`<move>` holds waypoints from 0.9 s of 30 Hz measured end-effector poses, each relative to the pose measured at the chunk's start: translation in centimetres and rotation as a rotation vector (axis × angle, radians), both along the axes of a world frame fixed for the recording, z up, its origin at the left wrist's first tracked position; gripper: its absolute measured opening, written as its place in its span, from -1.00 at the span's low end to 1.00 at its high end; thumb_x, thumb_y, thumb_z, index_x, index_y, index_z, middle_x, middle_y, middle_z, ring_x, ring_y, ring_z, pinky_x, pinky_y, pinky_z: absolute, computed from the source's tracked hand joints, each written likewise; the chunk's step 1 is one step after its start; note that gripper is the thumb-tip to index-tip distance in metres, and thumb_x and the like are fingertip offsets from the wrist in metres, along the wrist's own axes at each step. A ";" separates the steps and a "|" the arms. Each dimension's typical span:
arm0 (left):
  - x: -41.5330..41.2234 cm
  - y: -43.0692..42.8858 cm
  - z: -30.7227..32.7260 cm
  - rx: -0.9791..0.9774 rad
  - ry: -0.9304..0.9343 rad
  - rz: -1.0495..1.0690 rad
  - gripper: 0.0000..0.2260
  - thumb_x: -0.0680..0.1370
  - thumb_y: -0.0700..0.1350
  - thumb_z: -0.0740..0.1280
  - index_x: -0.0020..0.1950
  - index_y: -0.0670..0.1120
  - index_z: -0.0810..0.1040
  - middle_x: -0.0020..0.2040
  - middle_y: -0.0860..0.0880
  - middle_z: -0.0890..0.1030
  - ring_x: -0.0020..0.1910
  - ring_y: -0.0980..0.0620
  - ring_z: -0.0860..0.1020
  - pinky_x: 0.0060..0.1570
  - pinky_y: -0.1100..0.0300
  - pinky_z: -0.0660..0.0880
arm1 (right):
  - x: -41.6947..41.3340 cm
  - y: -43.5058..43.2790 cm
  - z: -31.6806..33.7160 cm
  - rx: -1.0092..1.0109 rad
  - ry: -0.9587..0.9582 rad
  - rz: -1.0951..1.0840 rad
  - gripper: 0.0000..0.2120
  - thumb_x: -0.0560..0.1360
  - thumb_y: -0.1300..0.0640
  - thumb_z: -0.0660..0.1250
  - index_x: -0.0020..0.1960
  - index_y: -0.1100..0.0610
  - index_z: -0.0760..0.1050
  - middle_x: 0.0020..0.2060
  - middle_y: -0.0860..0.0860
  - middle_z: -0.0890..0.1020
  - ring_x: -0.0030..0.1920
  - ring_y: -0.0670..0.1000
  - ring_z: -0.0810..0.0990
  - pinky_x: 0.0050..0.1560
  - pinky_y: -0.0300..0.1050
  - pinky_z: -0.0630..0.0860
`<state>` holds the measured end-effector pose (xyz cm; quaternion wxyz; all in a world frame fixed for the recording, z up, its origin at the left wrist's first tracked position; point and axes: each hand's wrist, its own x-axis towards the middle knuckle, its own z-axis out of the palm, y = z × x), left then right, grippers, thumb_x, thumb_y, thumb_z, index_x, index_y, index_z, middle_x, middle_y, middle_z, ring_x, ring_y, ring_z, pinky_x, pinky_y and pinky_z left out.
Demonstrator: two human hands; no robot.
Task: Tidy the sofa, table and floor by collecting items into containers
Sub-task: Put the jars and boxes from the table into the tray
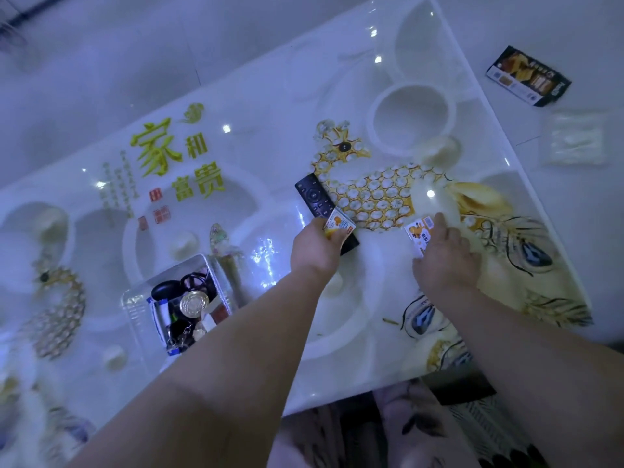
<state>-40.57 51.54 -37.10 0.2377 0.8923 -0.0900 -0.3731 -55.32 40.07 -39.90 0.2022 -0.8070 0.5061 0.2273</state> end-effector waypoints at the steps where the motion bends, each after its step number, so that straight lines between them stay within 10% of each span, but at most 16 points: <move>1: -0.2 0.5 0.1 0.007 0.004 0.018 -0.76 0.56 0.00 0.29 0.15 -0.09 0.52 -0.01 -0.07 0.60 0.03 -0.13 0.55 -0.11 0.13 0.46 | 0.2 0.2 0.2 0.007 -0.007 -0.009 -0.18 0.47 0.08 0.33 0.53 0.15 -0.12 0.37 0.17 0.29 0.34 0.18 0.31 0.20 0.10 0.37; 20: 0.5 18.8 7.4 0.039 -0.230 0.484 -0.87 0.59 -0.06 0.19 -0.03 -0.12 0.37 -0.17 -0.11 0.55 -0.08 -0.21 0.55 -0.23 0.12 0.35 | 7.6 15.1 8.3 0.074 -0.222 0.318 -0.26 0.43 -0.02 0.35 0.48 0.15 0.09 0.26 0.14 0.40 0.24 0.17 0.42 0.11 0.04 0.43; 27: 5.8 27.4 7.0 0.092 -0.154 0.638 -0.72 0.58 -0.07 0.24 0.22 -0.19 0.47 0.05 -0.18 0.63 0.10 -0.18 0.57 0.03 0.14 0.44 | 12.2 22.3 9.4 0.084 -0.331 0.471 -0.29 0.46 -0.08 0.30 0.49 0.11 0.10 0.24 0.11 0.41 0.24 0.16 0.41 0.16 0.06 0.39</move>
